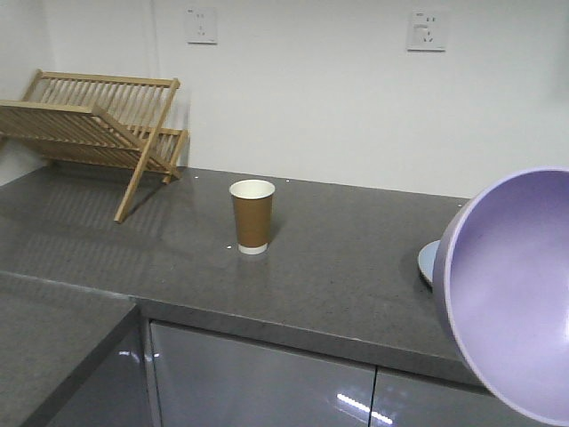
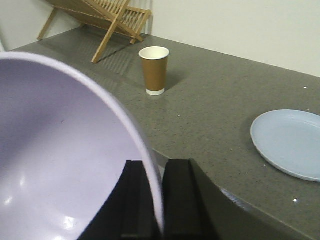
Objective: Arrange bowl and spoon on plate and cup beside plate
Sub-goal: 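Drive the base to the counter with the paper cup and blue plate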
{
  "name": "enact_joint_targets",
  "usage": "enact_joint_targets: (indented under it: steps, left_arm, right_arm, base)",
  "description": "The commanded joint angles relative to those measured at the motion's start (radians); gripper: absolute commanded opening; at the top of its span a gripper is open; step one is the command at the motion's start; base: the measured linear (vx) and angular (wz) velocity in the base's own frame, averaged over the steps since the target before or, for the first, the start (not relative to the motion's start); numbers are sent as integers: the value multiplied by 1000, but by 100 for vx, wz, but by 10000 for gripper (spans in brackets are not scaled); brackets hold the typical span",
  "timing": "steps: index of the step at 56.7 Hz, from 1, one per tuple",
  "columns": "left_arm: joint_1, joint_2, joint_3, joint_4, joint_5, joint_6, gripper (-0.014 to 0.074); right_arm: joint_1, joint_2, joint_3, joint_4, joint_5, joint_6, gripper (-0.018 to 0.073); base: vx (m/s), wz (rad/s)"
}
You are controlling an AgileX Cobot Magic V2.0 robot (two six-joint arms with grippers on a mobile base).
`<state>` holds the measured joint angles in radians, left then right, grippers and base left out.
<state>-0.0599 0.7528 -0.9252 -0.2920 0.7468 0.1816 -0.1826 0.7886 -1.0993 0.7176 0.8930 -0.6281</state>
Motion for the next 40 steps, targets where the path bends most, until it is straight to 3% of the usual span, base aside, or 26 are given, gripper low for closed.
enact_joint_targets:
  steps: [1,40]
  left_arm:
    - [-5,-2,-29,-22,-75,-2,-3]
    - [-5,-2,-29,-22,-75,-2,-3]
  right_arm:
    - [0,-2,-28,44,-69,0,-9]
    - [0,-2,-28,44,-69,0,-9]
  base:
    - [21,-35]
    - [24,-32]
